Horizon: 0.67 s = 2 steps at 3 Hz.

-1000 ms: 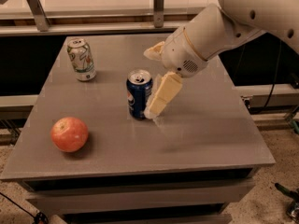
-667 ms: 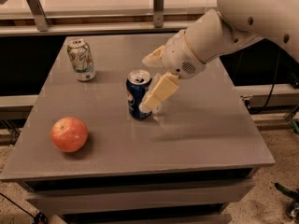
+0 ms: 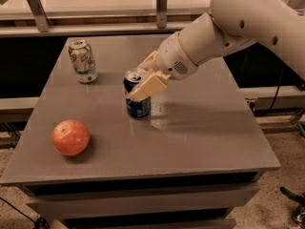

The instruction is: Pick pepsi can

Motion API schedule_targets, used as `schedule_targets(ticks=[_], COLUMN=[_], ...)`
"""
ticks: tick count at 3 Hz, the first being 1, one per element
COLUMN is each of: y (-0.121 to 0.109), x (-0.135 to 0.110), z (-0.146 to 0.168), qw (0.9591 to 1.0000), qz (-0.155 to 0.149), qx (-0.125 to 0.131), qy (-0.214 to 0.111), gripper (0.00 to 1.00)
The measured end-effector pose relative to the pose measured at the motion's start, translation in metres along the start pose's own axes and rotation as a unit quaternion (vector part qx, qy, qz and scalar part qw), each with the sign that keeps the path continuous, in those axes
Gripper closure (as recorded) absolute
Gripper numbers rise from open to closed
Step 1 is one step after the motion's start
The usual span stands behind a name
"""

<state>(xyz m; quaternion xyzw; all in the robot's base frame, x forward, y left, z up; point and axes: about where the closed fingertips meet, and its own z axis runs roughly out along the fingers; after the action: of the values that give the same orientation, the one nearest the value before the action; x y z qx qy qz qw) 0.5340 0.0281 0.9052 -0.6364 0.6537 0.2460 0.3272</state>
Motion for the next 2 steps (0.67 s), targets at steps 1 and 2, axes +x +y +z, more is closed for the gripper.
schedule_targets(ticks=[1, 2], y=[0.001, 0.015], x=[-0.011, -0.023], z=[-0.024, -0.078], qw=[0.9994, 0.9967], qz=[0.009, 0.004], qx=[0.025, 0.072], qy=[-0.023, -0.037], gripper=[0.88, 1.00])
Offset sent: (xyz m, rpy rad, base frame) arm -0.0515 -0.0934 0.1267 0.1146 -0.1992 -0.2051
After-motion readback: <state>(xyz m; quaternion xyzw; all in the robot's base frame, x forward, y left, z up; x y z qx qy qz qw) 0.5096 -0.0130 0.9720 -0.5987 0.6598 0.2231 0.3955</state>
